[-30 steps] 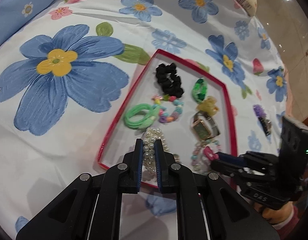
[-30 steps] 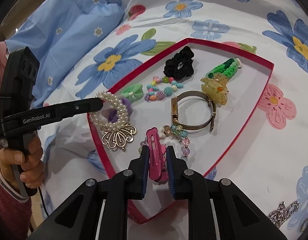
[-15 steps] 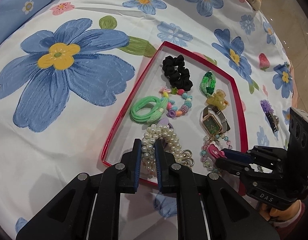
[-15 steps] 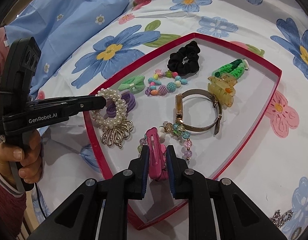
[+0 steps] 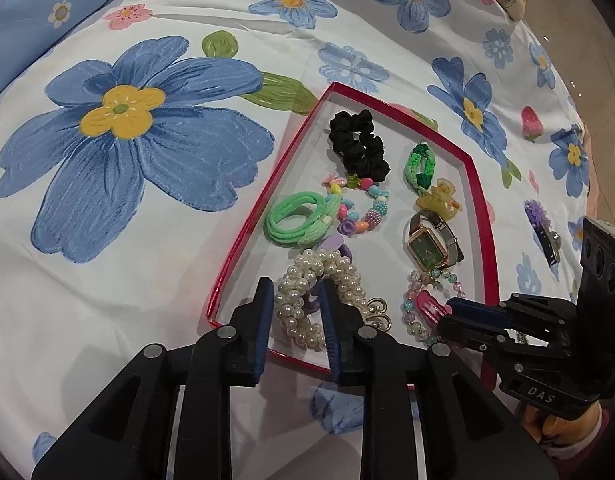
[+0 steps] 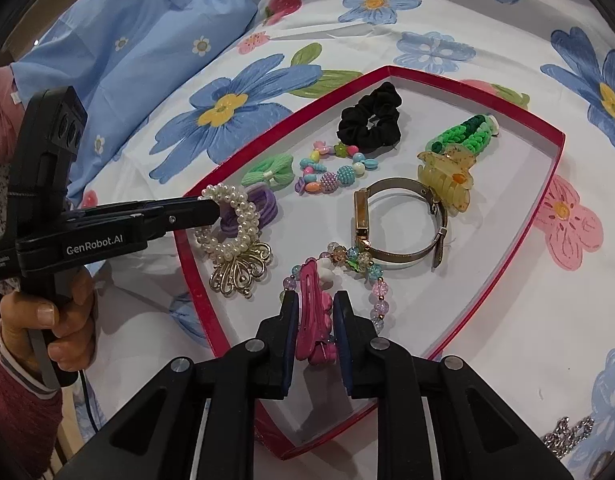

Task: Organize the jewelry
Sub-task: 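Open the left tool to release the necklace while the right tool releases the clip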

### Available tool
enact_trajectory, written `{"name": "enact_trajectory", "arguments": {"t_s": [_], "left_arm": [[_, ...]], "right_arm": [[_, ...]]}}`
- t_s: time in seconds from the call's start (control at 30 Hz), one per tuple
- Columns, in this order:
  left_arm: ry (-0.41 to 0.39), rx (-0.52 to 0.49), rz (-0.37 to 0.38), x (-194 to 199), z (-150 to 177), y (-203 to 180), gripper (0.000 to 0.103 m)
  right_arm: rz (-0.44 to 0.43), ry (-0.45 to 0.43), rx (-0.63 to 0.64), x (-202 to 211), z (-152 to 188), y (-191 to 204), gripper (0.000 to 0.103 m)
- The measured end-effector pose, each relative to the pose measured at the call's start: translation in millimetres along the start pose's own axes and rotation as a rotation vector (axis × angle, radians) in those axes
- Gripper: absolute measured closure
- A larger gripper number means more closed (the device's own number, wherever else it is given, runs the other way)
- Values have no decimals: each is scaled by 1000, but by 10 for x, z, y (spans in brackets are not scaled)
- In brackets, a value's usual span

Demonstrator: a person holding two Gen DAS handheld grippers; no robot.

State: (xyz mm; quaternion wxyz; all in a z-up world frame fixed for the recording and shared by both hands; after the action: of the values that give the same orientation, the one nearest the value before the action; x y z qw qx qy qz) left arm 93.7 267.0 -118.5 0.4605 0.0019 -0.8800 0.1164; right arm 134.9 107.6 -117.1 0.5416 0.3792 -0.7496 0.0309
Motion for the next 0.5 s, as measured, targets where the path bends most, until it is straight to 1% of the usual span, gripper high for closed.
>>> {"name": "enact_trajectory", "arguments": {"t_s": [0.17,0.2,0.27,0.3,0.33,0.37,0.43,0.5], "left_arm": [[-3,-3,-5,35,-7,-24,75],[-5,-4,-5,48,-7,-30,72],[-12,-4,-4,76,-10,-42,68],[-15,-2,-2,87,-10,-50,64],[-19,0,0,103,-10,-56,62],[-24,-2,-1,123,-11,-65,61],[-28,-9,-9,164,-8,-85,61],[-36,-7,-10,214,-2,-99,56]], "right_arm": [[-20,-10,-21,44,2,-10,80],[-30,-14,-29,62,3,-17,78],[-41,-25,-43,100,5,-32,73],[-48,-31,-50,123,9,-42,69],[-52,-33,-54,137,13,-45,65],[-54,-31,-58,145,22,-57,63],[-51,-25,-56,151,36,-66,63],[-51,-32,-51,194,56,-51,63]]}}
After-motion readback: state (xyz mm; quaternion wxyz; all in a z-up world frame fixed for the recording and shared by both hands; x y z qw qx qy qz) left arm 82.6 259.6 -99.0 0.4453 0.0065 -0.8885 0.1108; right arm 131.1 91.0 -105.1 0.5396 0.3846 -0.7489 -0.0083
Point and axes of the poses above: each gripper's, at about its wrist camera, not at the fingertips, and x roughly against the way its jaws point, y to its left, z to its underside, the point moved 4 cm from there along -x, roughly the way its jaws point, and after that the axes turned 13 degrees about -x, right-handed, at the moved point
